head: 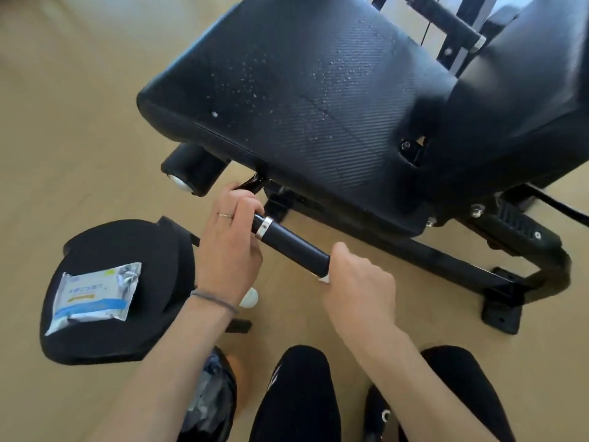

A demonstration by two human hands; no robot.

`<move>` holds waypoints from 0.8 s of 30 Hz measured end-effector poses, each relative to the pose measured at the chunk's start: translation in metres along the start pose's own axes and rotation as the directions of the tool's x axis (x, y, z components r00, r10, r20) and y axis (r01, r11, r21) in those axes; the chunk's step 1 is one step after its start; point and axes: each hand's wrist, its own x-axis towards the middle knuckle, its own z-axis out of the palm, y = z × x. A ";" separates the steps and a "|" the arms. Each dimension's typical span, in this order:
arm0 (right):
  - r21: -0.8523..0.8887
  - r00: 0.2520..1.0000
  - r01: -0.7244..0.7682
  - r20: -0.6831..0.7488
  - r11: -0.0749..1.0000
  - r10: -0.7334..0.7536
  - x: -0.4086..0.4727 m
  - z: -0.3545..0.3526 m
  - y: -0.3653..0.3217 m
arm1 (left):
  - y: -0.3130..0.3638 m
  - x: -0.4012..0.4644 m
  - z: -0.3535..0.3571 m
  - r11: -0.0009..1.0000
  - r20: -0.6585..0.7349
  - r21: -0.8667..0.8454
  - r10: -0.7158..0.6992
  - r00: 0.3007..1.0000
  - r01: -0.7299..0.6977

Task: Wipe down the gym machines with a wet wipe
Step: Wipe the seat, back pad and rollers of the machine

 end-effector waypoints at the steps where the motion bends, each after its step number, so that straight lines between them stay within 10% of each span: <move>1: -0.011 1.000 -0.001 -0.019 1.000 0.000 -0.001 0.000 0.001 | -0.001 -0.001 0.002 1.000 -0.024 -0.005 0.014 1.000 -0.014; 9: -0.047 0.883 0.293 -0.368 0.955 -0.290 0.038 0.008 -0.072 | -0.017 0.000 0.012 0.989 -0.137 0.036 0.148 0.979 -0.145; 19: -0.063 0.948 -0.031 -0.318 0.998 0.009 -0.015 0.030 0.031 | -0.019 -0.002 0.027 0.994 -0.243 -0.012 0.100 0.965 -0.106; 24: -0.120 0.918 0.089 -0.374 0.989 -0.128 0.000 0.023 -0.012 | -0.018 -0.001 0.030 0.995 -0.239 -0.013 0.094 0.967 -0.100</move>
